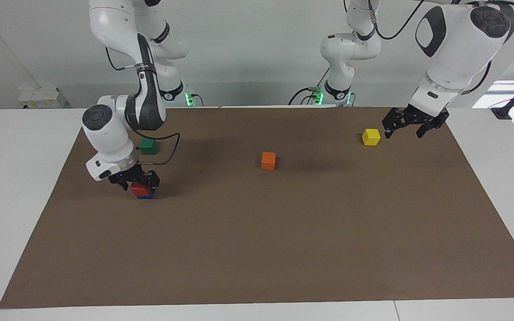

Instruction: Transfer red block to right arm and stack on blue block

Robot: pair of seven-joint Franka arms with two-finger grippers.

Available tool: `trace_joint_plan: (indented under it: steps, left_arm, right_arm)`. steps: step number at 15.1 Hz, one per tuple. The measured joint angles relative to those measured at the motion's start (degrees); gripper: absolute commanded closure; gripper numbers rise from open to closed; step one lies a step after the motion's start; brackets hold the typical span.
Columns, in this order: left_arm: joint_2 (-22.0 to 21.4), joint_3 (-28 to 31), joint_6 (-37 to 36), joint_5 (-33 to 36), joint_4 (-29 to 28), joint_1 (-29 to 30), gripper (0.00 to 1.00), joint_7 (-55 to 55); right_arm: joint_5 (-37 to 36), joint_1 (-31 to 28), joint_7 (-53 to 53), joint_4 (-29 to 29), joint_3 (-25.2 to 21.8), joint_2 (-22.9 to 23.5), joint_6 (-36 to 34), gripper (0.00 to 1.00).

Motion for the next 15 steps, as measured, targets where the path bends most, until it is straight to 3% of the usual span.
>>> trace_joint_plan:
  steps: [2,5,12,15]
  left_arm:
    - [0.0,0.1,0.0,0.0,0.0,0.0,0.0,-0.1]
    - [0.0,0.2,0.0,0.0,0.0,0.1,0.0,-0.2]
    - [0.0,0.2,0.0,0.0,0.0,0.1,0.0,-0.2]
    - [0.0,0.2,0.0,0.0,0.0,0.1,0.0,-0.2]
  right_arm:
    - [0.0,-0.1,-4.7,5.4,-0.1,-1.5,-5.1,0.0]
    - [0.0,-0.9,-11.2,9.0,-0.3,-4.7,-9.6,0.0]
    - [0.0,-2.2,-12.3,15.6,-0.5,-12.3,-28.6,0.0]
    - [0.0,-3.3,-12.3,19.2,-0.4,-12.4,-35.3,0.0]
